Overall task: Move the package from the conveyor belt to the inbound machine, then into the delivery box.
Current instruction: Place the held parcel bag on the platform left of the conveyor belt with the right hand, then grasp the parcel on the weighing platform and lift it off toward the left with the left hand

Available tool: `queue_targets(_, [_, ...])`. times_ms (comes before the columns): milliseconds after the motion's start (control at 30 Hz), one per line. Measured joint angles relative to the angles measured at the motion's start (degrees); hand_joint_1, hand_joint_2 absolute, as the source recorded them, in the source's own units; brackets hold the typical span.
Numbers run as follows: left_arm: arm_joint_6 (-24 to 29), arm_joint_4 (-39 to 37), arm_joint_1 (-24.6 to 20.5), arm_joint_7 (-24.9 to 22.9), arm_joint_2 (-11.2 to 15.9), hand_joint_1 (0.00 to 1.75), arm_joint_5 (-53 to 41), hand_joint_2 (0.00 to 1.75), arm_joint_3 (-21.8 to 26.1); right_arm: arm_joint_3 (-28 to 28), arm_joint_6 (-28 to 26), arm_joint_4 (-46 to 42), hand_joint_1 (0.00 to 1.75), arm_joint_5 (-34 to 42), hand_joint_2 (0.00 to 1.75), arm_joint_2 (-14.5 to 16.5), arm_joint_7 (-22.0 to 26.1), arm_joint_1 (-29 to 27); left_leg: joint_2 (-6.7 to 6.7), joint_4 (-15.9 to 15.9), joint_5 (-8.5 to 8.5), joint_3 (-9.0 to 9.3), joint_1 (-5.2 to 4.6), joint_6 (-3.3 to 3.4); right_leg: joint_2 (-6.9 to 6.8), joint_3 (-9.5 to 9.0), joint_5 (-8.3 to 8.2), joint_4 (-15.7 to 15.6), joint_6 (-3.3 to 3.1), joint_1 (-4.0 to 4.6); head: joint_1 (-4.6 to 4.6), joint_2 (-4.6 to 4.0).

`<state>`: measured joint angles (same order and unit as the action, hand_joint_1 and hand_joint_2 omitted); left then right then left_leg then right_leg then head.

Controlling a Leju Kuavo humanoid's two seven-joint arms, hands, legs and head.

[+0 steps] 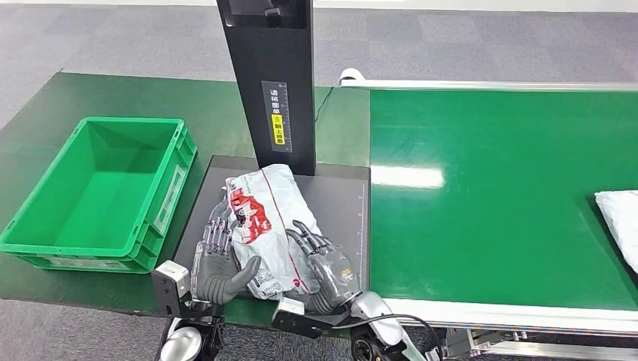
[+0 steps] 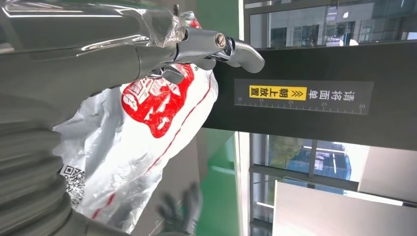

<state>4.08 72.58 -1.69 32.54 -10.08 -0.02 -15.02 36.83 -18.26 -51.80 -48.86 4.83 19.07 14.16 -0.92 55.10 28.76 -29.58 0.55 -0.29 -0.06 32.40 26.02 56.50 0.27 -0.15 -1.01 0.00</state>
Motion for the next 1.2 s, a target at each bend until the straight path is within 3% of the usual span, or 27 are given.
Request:
queue_targets(67, [0.48,0.01,0.00,0.03,0.00,0.00,-0.55,1.75,-0.10,-1.49,1.67,-1.20,0.00,5.17,0.00,0.00,3.54,-0.84,0.00,0.00,0.00,-0.01,0.00,0.00,0.00,0.01,0.00,0.00,0.00,0.00,0.00,0.00])
queue_targets(200, [1.73,-0.02,-0.15,0.55,0.00,0.00,-2.12,1.75,-0.56,-4.91,8.87,-5.24,0.00,18.89,1.75,0.00,12.20,-3.10,0.02,0.00,0.00,-0.04,0.00,0.00,0.00,0.06,0.00,0.00,0.00,0.00,-0.01,0.00])
queue_targets(300, [3.33,-0.20,-0.71,1.07,-0.04,0.00,-3.93,1.75,-0.99,-8.06,16.26,-10.15,0.00,31.14,1.75,-0.01,17.30,-5.14,0.04,0.00,0.00,-0.07,0.00,0.00,-0.02,0.09,0.00,0.00,0.00,0.00,-0.01,0.00])
queue_targets(400, [5.46,-0.43,-1.34,1.28,-0.09,0.00,-6.56,1.75,-1.51,-11.16,20.98,-14.97,0.00,38.77,1.75,-0.05,18.77,-6.81,0.03,0.00,0.00,-0.07,0.00,0.00,-0.02,0.09,0.00,0.00,0.00,0.00,0.00,0.00])
queue_targets(633, [12.61,-0.65,-2.45,-0.45,0.14,0.00,-20.39,1.75,-4.26,-16.60,24.96,-22.13,0.00,44.55,1.75,-0.54,19.07,-9.62,0.04,0.01,0.00,-0.08,-0.01,0.00,-0.03,0.10,0.00,0.00,0.00,-0.01,-0.01,0.00])
queue_targets(800, [18.21,-1.04,-4.21,-10.23,0.55,0.00,-41.65,1.75,-8.03,-19.55,26.29,-23.98,0.00,45.83,1.75,-0.57,19.03,-10.10,0.11,0.01,0.00,-0.09,0.00,0.00,-0.06,0.10,0.00,0.00,0.00,-0.01,-0.01,0.00])
queue_targets(1000, [14.51,-4.10,-6.55,-23.26,0.39,0.00,-53.43,1.75,-10.46,-21.79,25.34,-25.42,0.00,43.85,1.75,-0.19,18.21,-11.12,0.09,0.01,0.00,-0.09,0.00,0.00,-0.06,0.10,0.00,0.00,0.00,-0.01,-0.01,0.00])
queue_targets(1100, [12.39,-6.61,-7.59,-27.06,-0.04,0.00,-56.65,1.75,-10.81,-22.61,24.68,-25.42,0.00,42.91,1.75,0.42,17.62,-11.14,0.10,0.01,0.00,-0.10,0.00,0.00,-0.06,0.10,0.00,0.00,0.00,0.00,-0.01,0.00])
queue_targets(1133, [11.68,-7.40,-7.85,-27.71,-0.19,0.04,-57.35,1.75,-10.81,-22.90,24.55,-25.42,0.00,42.65,1.75,0.63,17.44,-11.14,0.10,0.01,0.00,-0.10,0.00,0.00,-0.06,0.10,0.00,0.00,0.00,0.00,-0.01,0.00])
queue_targets(1200, [10.01,-8.83,-8.35,-28.81,-0.41,0.65,-58.37,1.75,-10.80,-23.47,24.43,-25.42,0.00,42.12,1.75,1.04,17.09,-11.14,0.10,0.01,0.00,-0.10,0.00,0.00,-0.06,0.10,0.00,0.00,0.00,-0.01,0.00,0.00])
